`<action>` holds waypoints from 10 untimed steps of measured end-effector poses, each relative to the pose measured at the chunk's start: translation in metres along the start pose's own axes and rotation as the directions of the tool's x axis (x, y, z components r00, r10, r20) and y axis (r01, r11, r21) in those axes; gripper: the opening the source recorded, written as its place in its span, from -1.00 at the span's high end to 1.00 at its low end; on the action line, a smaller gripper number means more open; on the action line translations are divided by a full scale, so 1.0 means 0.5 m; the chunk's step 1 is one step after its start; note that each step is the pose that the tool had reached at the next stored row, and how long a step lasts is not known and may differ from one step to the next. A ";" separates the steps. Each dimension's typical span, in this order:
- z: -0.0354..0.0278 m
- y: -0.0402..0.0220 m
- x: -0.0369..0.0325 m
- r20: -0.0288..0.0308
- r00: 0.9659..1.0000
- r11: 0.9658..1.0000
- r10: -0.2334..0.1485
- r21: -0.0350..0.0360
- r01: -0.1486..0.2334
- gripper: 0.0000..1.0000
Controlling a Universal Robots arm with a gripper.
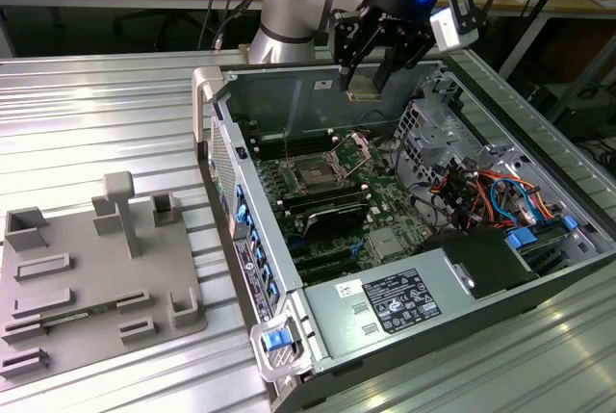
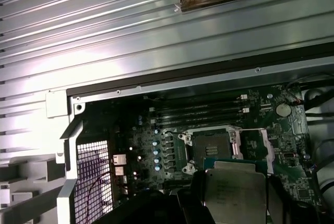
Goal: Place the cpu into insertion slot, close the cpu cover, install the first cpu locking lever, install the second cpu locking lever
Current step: 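Place the cpu into insertion slot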
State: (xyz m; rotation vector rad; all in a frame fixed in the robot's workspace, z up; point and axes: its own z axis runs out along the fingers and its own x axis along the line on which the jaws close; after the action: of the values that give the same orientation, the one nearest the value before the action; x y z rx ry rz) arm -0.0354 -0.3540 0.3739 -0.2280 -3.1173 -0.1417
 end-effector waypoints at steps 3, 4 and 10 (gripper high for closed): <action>0.000 0.000 0.000 0.001 1.000 1.000 0.015 0.000 -0.015 -0.09; 0.000 0.000 0.000 0.002 1.000 1.000 0.019 0.000 -0.019 -0.09; 0.001 0.000 0.000 0.004 0.999 0.999 0.047 -0.001 -0.047 -0.09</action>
State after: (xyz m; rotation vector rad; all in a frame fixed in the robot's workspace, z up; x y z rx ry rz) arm -0.0354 -0.3539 0.3736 -0.3021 -3.1131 -0.1422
